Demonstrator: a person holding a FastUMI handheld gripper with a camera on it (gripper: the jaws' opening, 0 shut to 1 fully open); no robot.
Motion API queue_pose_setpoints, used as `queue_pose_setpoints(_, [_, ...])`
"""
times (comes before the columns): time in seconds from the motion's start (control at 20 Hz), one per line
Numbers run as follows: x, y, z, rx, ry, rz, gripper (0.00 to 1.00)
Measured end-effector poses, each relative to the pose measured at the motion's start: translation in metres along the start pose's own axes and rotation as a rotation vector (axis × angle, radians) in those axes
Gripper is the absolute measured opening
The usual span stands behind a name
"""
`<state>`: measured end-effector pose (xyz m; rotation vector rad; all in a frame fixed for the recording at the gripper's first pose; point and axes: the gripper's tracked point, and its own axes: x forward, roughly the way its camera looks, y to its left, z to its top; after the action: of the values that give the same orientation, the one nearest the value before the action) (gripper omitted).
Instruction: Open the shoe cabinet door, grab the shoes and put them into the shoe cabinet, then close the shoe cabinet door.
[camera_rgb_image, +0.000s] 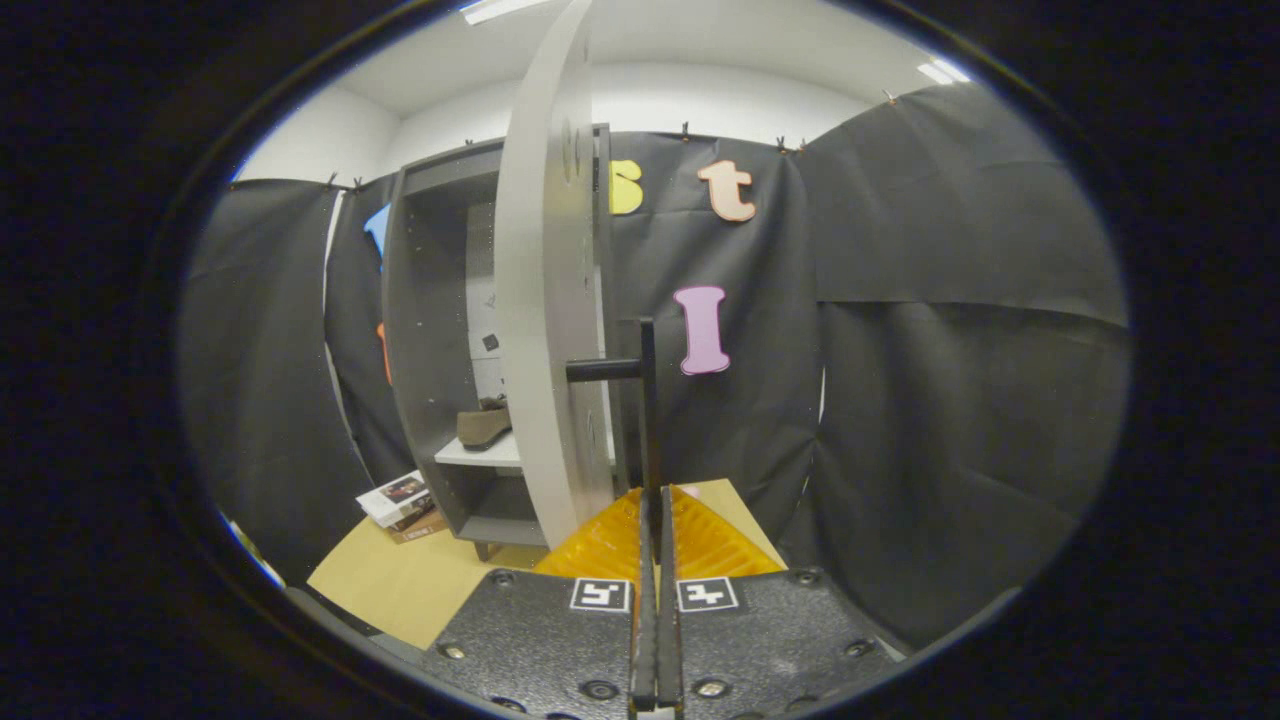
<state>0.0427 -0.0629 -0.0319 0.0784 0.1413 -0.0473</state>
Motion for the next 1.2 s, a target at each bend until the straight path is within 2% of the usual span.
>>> queue_pose_setpoints(0.1, [-0.003, -0.001, -0.002, -0.006, 0.003, -0.001, 0.04])
queue_pose_setpoints(0.2, [-0.017, -0.016, -0.008, -0.029, 0.006, -0.05, 0.06])
queue_pose_setpoints(0.3, [-0.041, -0.022, -0.008, -0.04, 0.007, -0.054, 0.15])
queue_pose_setpoints(0.35, [-0.053, -0.02, -0.01, -0.039, 0.011, -0.039, 0.27])
queue_pose_setpoints(0.5, [-0.069, -0.008, -0.025, -0.026, 0.027, -0.004, 0.54])
queue_pose_setpoints(0.6, [-0.074, 0.014, -0.039, -0.029, 0.03, 0.048, 0.73])
queue_pose_setpoints(0.8, [-0.063, 0.064, -0.077, -0.046, 0.05, 0.112, 0.82])
queue_pose_setpoints(0.9, [-0.054, 0.093, -0.095, -0.048, 0.052, 0.137, 0.82])
queue_pose_setpoints(1.0, [-0.042, 0.111, -0.121, -0.071, 0.069, 0.119, 0.86])
queue_pose_setpoints(1.2, [-0.015, 0.153, -0.183, -0.104, 0.159, 0.14, 0.86])
